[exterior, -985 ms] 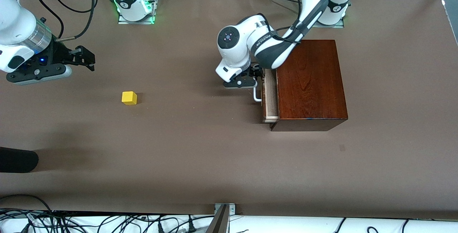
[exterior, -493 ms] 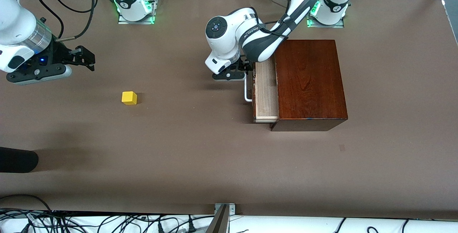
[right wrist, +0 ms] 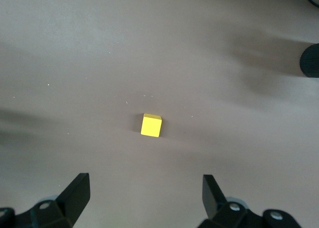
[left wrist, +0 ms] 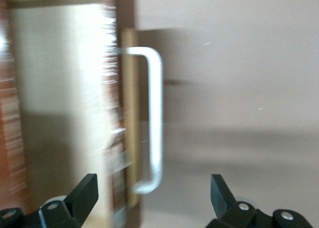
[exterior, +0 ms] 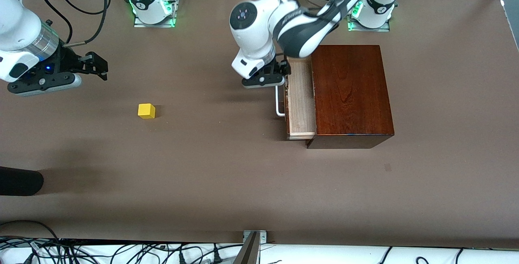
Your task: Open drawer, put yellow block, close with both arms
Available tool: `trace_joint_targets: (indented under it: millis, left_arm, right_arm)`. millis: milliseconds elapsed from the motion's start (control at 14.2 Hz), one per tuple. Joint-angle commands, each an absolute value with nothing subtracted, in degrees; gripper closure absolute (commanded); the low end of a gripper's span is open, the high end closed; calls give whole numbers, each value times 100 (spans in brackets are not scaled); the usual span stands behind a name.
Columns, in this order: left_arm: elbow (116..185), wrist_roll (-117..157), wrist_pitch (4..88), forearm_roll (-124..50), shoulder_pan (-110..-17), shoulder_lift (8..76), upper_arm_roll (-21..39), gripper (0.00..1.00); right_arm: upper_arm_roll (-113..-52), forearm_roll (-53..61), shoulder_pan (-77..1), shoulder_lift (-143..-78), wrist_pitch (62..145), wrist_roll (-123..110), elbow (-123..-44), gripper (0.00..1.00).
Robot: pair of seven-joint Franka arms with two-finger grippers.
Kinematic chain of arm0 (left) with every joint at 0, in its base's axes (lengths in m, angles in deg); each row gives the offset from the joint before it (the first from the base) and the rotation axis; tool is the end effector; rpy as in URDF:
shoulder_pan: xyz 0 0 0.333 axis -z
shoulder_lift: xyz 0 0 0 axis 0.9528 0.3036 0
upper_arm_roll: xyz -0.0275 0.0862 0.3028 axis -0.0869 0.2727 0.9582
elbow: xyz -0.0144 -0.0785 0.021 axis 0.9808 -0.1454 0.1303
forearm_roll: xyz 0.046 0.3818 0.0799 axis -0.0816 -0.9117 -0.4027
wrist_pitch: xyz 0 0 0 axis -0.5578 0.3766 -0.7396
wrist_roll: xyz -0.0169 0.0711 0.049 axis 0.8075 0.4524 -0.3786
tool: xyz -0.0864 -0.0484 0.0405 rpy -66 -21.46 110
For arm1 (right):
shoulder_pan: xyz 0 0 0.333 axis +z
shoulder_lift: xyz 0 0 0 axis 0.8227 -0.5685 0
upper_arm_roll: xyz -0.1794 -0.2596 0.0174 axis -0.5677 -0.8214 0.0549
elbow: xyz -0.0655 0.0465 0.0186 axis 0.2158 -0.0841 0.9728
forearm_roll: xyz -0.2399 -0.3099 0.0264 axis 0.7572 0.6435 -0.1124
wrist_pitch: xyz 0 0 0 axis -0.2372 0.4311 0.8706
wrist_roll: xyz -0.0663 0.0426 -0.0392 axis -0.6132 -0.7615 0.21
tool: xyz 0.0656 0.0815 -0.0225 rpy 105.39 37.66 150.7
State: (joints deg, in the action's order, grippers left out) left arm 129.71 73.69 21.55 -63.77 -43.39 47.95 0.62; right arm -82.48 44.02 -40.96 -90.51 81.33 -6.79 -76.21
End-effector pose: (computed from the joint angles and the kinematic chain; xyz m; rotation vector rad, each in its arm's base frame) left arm 0.4551 -0.5004 0.4061 -2.8925 -0.0826 0.1033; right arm 0.5708 0.0848 0.5815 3.0515 0.3738 -0.0434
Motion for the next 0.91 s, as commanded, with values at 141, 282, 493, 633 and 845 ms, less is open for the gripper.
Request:
trace_joint_targets:
  millis: [141, 282, 493, 633, 845]
  left_arm:
    - [12963, 6215, 997, -6040, -5015, 3800, 28, 0]
    - [12945, 5317, 961, -5786, -5673, 3537, 19, 0]
    - [12945, 4157, 655, -5635, -6466, 3281, 1, 0]
    - [12945, 3532, 347, -5635, -6818, 3079, 28, 0]
    - [13024, 2452, 127, -5653, -7206, 2816, 193, 0]
  right_arm:
    - [-8234, 4357, -4129, -9072, 8013, -721, -7523, 0]
    - [-8234, 4366, -4129, -9072, 8013, -721, -7514, 0]
    - [-8208, 4375, -4120, -9072, 8022, -730, -7497, 0]
    - [-8207, 4366, -4102, -9089, 8022, -695, -7444, 0]
    - [-8216, 4218, -4137, -9246, 8144, -643, -7409, 0]
